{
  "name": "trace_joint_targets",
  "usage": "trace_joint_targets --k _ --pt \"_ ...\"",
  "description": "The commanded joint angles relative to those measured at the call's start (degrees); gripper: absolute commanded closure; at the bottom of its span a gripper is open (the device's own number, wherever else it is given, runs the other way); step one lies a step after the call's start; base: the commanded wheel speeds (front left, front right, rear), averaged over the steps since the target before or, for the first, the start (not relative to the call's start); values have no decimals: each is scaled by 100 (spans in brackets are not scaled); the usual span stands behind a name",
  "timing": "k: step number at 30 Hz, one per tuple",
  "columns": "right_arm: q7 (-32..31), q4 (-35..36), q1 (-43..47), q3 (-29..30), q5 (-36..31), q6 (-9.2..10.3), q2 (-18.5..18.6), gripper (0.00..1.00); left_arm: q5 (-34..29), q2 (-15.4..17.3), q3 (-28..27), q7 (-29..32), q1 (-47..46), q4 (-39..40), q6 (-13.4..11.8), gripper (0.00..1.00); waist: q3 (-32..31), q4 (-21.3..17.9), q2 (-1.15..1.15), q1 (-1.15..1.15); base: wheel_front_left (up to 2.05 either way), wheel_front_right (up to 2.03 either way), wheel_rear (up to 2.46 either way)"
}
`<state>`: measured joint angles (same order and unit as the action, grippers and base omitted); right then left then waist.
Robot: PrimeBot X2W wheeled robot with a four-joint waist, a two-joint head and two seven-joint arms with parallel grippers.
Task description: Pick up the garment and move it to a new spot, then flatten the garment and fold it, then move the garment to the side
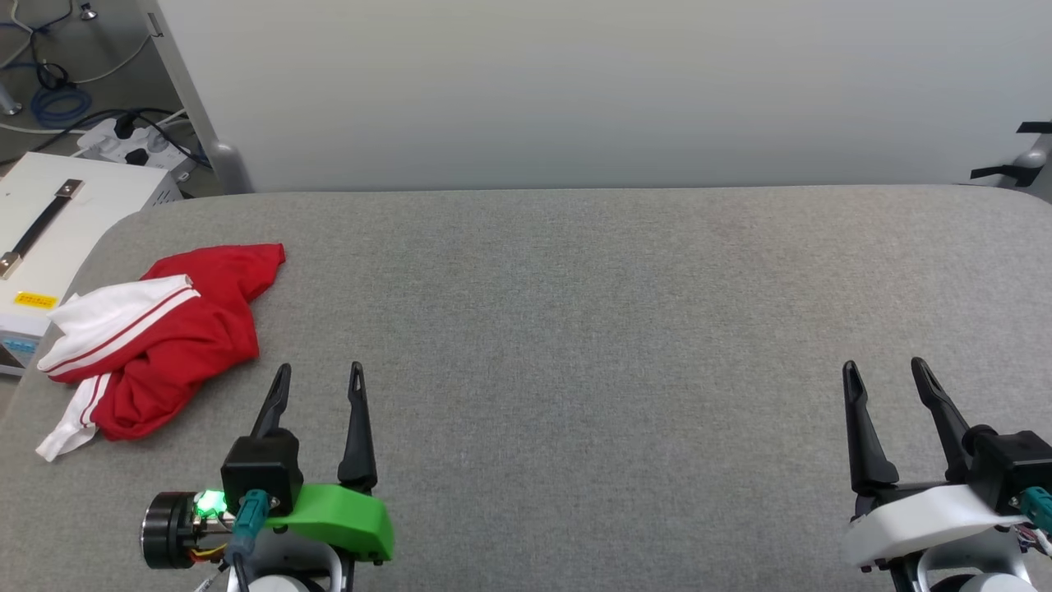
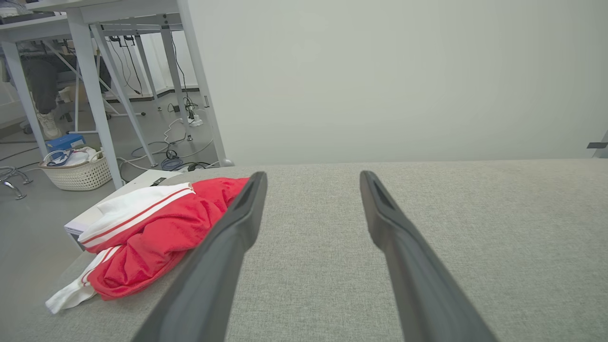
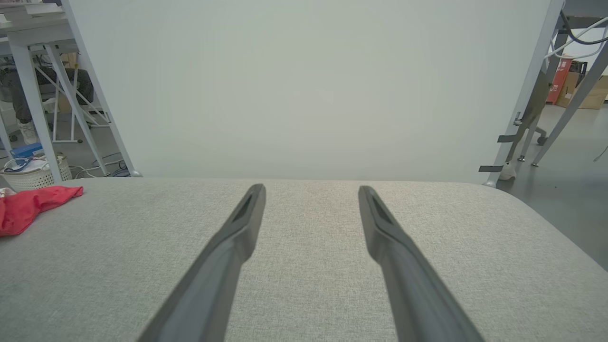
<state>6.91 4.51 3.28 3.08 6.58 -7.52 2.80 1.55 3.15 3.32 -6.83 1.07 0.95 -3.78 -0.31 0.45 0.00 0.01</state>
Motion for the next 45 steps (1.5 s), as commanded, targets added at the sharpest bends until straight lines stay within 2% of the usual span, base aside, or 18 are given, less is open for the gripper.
trace_joint_targets --k 1,28,45 --pt "73 66 64 -2 27 2 6 0 25 -14 16 -70 12 8 -36 0 0 3 0 -1 0 0 0" --pt "386 167 273 -77 -28 2 7 0 153 -19 177 -388 71 -71 -109 0 38 44 0 -1 0 0 0" --pt "586 261 337 -79 274 3 7 0 277 -23 220 -591 41 -114 -156 0 91 93 0 -1 0 0 0"
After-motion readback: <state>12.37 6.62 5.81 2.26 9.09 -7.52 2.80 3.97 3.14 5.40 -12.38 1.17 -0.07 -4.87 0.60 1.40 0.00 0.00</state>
